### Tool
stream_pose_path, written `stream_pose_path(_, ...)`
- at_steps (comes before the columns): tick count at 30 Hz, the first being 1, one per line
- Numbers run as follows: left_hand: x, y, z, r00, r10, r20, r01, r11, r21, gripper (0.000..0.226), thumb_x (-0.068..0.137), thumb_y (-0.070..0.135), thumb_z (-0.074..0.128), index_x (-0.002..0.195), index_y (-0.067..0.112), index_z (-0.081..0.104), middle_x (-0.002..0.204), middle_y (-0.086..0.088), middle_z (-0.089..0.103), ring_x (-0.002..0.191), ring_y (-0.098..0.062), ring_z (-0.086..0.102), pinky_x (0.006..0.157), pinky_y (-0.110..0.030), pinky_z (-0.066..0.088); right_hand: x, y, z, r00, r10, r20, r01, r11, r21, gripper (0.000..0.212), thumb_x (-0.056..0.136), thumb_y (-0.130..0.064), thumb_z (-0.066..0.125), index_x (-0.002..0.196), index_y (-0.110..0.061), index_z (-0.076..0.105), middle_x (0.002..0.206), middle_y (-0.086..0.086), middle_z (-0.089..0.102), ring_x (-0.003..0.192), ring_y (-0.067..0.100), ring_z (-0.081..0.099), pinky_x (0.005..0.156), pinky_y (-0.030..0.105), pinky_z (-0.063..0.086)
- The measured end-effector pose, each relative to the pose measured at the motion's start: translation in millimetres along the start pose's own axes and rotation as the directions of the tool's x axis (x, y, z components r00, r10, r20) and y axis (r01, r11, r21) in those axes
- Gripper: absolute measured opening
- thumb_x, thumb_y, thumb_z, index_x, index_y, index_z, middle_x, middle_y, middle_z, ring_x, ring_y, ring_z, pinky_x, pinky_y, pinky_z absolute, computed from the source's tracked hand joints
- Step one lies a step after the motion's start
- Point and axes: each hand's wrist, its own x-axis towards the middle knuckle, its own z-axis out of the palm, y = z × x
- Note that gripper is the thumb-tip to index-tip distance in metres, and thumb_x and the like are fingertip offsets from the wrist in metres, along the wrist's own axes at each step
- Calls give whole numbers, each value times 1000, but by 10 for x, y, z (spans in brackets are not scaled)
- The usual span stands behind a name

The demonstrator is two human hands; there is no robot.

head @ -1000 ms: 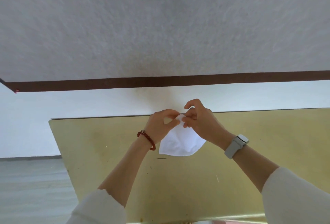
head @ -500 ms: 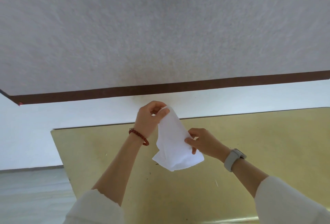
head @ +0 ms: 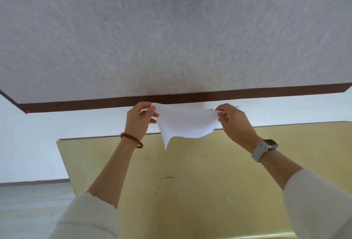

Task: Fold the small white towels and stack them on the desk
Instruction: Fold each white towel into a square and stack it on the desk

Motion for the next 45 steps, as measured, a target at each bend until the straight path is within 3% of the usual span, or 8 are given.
stream_pose_path(7,-569,-809,-141,950,-163,265,106,971,216,29,80,-7,60,72,21,60,83,14,66,78,0,64,81,-26,52,-804,375,419,979,136,154,-120,987,-111,15,93,-24,48,95,-14,60,89,-3,61,79,23,58,63,30,39)
stream_pose_path(14,-1328,-1620,-109,745,-516,422,216,786,579,21,78,7,67,68,24,59,80,1,65,82,-16,61,75,-23,44,-1789,800,940,724,337,603,-230,941,-250,18,93,-16,44,101,-11,60,108,6,61,98,25,55,77,30,37)
stream_pose_path(21,-1647,-1858,-75,589,-667,457,395,731,557,19,78,17,71,68,10,56,73,-1,56,68,-13,52,69,-20,44,-2094,955,966,601,472,645,-270,879,-392,25,94,-27,44,109,-16,60,118,3,59,109,24,53,88,33,42)
stream_pose_path(27,-1433,-1749,27,734,-596,325,489,797,354,24,91,13,53,67,13,53,69,-2,51,64,-14,46,60,-22,39,-1806,982,975,774,471,422,-454,879,-148,26,93,-24,50,105,-4,61,103,10,64,100,27,54,79,31,39)
stream_pose_path(31,-1248,-1788,231,811,-551,200,515,833,203,23,93,11,48,71,13,53,76,-4,57,73,-18,54,71,-32,49,-1497,995,1070,777,551,305,-615,768,178,17,92,-14,50,94,1,59,72,7,52,66,21,45,56,28,32)
stream_pose_path(34,-1105,-1888,411,842,-531,95,508,840,193,22,93,15,47,72,16,53,75,-3,55,72,-19,50,68,-35,45,-1283,1045,1195,750,612,251,-661,678,320,17,93,-15,48,100,-3,58,82,7,53,70,17,45,57,23,35)
stream_pose_path(40,-871,-2129,685,882,-462,-90,466,829,308,15,94,20,44,89,12,55,71,12,50,75,-14,47,56,-14,35,-967,1264,1507,773,617,146,-631,725,275,19,94,-15,46,103,-3,58,68,-3,48,58,8,41,47,9,33)
stream_pose_path(45,-764,-2228,762,899,-413,-145,434,802,410,23,95,22,43,100,7,60,80,5,55,79,-14,49,65,-20,33,-863,1392,1665,776,618,122,-629,747,217,19,94,-16,45,102,-4,57,66,-9,46,57,4,41,52,17,32)
